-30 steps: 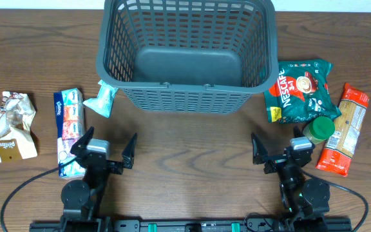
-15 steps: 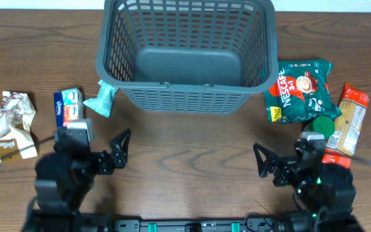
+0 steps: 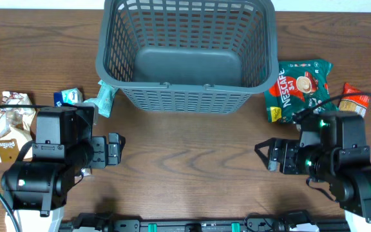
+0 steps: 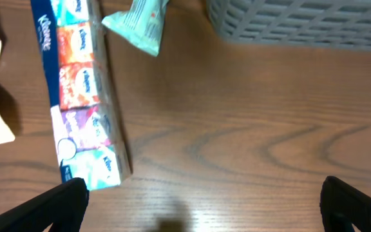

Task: Pack container
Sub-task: 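Move the right gripper over the green Nescafé bag and descend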

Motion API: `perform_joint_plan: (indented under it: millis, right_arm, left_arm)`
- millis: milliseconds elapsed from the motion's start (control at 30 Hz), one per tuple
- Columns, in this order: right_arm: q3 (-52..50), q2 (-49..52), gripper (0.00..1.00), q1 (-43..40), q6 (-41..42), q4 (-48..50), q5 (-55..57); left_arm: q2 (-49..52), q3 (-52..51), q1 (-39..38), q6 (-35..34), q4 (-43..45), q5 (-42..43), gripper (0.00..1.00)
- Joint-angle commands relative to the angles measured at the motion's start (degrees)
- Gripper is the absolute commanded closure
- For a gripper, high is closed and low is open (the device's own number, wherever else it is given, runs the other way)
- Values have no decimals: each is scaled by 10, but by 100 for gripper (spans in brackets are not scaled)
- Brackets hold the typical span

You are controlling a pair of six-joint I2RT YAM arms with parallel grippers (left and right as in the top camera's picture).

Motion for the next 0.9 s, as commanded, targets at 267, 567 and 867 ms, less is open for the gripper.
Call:
perform_joint_plan:
  millis: [267, 567, 867]
  right_arm:
    - [221, 111, 99, -47, 15, -21, 132]
    - [427, 367, 24, -201, -3, -76, 152]
    - [455, 532, 1, -286, -134, -27, 150]
  left_arm:
    - [-23, 67, -1, 8, -9, -65, 1]
    - [-7, 78, 35, -12, -9, -128, 1]
    - [10, 78, 44, -12, -2, -128, 1]
